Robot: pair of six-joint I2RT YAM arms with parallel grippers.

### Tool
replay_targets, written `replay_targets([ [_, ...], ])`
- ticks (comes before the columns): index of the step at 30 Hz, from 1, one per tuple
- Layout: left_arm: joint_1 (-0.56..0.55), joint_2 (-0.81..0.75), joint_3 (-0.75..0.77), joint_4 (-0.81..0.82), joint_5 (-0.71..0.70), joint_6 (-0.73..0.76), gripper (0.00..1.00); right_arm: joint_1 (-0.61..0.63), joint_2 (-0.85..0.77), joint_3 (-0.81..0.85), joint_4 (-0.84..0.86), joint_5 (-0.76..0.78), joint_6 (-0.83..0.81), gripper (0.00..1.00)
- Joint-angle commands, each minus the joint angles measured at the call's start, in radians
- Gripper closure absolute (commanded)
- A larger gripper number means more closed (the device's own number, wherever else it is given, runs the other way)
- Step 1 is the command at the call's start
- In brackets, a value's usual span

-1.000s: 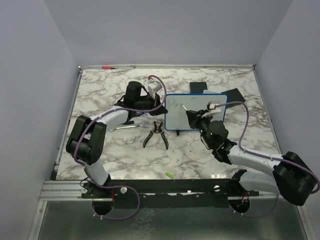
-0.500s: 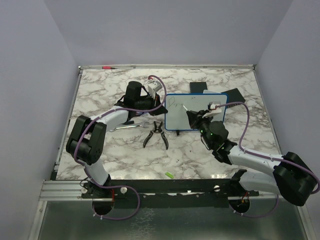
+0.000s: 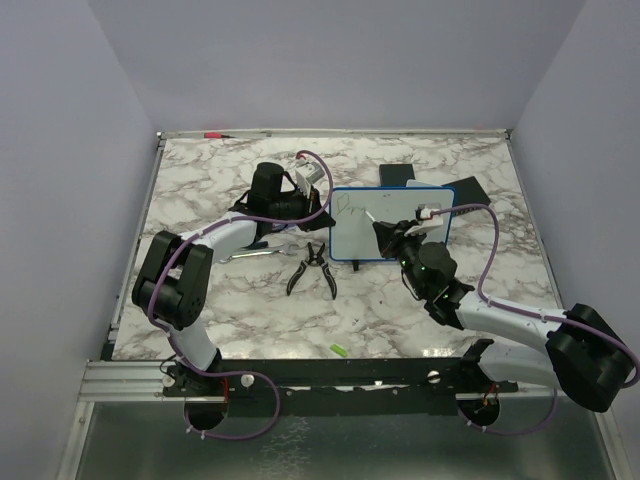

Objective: Write a sentence on the whiteboard

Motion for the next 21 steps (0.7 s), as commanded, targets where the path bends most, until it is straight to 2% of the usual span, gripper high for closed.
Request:
replay_targets([
  [1, -0.014, 0.004, 0.004, -0.058, -0.048, 0.034, 1.0, -0.004, -0.01, -0.021, -0.02, -0.021, -0.028, 0.99],
  [9, -0.014, 0.006, 0.007, -0.059, -0.052, 0.028, 1.0, -0.004, -0.096, -0.027, -0.031, -0.069, -0.049, 0.99],
  [21, -0.015, 0.007, 0.007, -0.059, -0.048, 0.028, 1.0, -0.004, -0.017, 0.005, 0.001, -0.072, -0.064, 0.99],
])
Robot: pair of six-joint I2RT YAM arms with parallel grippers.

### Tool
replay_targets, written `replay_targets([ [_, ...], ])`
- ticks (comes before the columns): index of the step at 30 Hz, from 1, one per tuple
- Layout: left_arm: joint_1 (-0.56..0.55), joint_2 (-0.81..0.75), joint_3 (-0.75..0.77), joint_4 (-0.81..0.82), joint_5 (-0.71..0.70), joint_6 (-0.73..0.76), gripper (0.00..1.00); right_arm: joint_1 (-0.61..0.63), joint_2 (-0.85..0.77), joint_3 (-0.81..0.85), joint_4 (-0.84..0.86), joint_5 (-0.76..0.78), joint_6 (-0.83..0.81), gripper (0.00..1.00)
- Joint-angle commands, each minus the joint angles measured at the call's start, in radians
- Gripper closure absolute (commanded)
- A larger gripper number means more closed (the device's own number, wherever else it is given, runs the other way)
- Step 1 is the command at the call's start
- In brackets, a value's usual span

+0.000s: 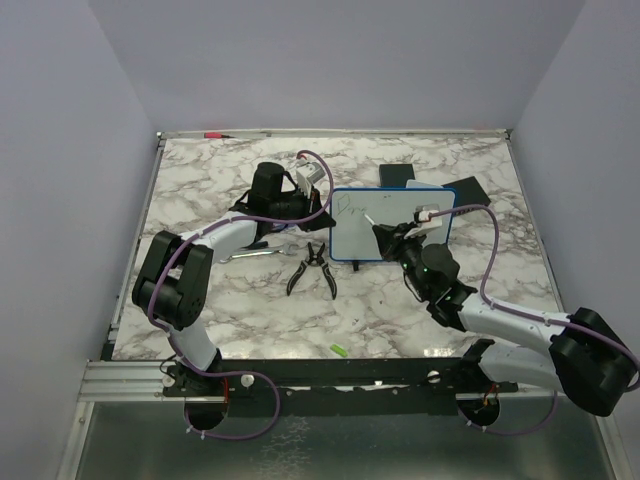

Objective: Write a sentence on the whiteboard

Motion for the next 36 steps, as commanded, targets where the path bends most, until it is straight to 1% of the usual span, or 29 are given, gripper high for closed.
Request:
replay_targets([
  [1, -0.012, 0.007, 0.002, -0.051, -0.048, 0.028, 1.0, -0.003, 0.022, 0.024, 0.018, -0.009, -0.024, 0.99],
  [12, -0.014, 0.007, 0.002, -0.05, -0.047, 0.028, 1.0, -0.003, 0.015, 0.023, 0.043, -0.008, -0.03, 0.99],
  [28, -0.016, 0.007, 0.002, -0.05, -0.046, 0.029, 1.0, -0.004, 0.056, 0.049, 0.066, -0.008, -0.041, 0.99],
  [36, -0.016, 0.006, 0.002, -0.051, -0.045, 0.029, 1.0, -0.003, 0.051, 0.021, 0.057, 0.019, -0.017, 0.99],
])
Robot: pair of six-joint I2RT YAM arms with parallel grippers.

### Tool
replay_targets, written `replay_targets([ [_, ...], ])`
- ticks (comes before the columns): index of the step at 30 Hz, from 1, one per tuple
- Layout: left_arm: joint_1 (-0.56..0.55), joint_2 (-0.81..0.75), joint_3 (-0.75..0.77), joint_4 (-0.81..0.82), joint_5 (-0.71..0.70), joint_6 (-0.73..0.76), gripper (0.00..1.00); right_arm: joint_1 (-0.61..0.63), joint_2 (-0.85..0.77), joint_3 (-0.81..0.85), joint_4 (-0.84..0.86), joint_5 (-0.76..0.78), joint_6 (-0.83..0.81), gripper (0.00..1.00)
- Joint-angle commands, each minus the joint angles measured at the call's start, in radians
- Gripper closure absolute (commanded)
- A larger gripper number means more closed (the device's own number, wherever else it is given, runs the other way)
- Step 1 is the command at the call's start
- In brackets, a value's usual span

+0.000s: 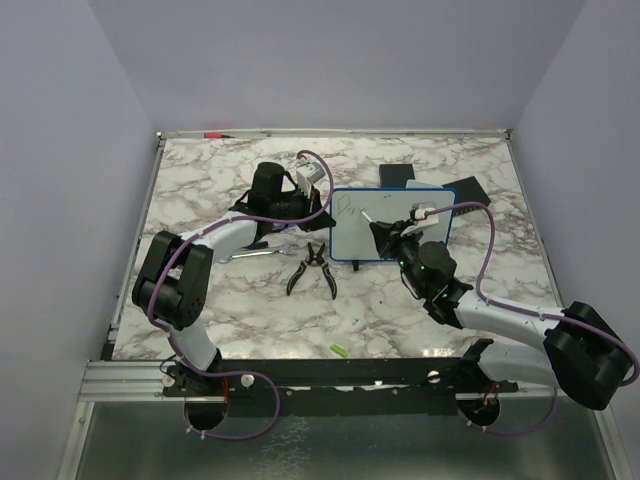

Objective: Write a sentence on the whiteboard

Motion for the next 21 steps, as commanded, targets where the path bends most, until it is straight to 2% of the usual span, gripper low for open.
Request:
replay_targets([
  [1, -0.015, 0.006, 0.002, -0.047, -0.045, 0.029, 1.0, -0.003, -0.001, -0.006, 0.017, 0.023, 0.012, 0.99],
  [21, -0.014, 0.004, 0.002, -0.047, -0.047, 0.03, 1.0, -0.003, -0.013, -0.03, -0.027, 0.08, 0.034, 0.99],
])
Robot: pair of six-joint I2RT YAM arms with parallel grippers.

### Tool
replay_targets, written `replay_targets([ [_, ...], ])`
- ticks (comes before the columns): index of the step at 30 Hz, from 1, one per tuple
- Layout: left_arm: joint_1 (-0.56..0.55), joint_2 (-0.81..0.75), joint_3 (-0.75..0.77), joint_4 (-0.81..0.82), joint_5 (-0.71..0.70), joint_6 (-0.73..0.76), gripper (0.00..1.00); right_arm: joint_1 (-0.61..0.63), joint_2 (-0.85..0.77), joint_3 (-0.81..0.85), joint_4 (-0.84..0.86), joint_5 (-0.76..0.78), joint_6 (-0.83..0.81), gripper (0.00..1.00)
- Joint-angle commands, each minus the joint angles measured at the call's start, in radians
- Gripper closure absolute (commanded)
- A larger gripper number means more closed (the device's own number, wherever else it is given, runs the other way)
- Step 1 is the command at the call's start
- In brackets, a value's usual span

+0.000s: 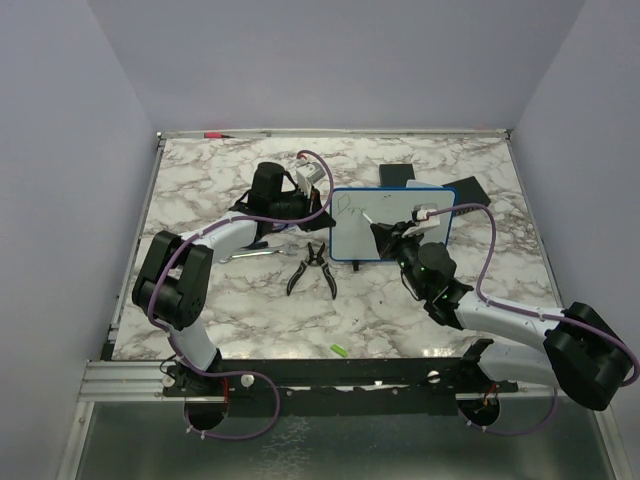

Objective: Write a sentence on the whiteboard

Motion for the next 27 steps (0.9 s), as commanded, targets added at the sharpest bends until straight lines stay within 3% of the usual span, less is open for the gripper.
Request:
replay_targets([
  [1, -0.015, 0.005, 0.0, -0.047, -0.045, 0.03, 1.0, -0.003, -0.01, -0.018, -0.024, 0.066, -0.001, 0.99],
  [27, -0.014, 0.005, 0.001, -0.047, -0.045, 0.029, 1.0, -0.003, -0.023, -0.019, -0.061, 0.132, 0.017, 0.99],
])
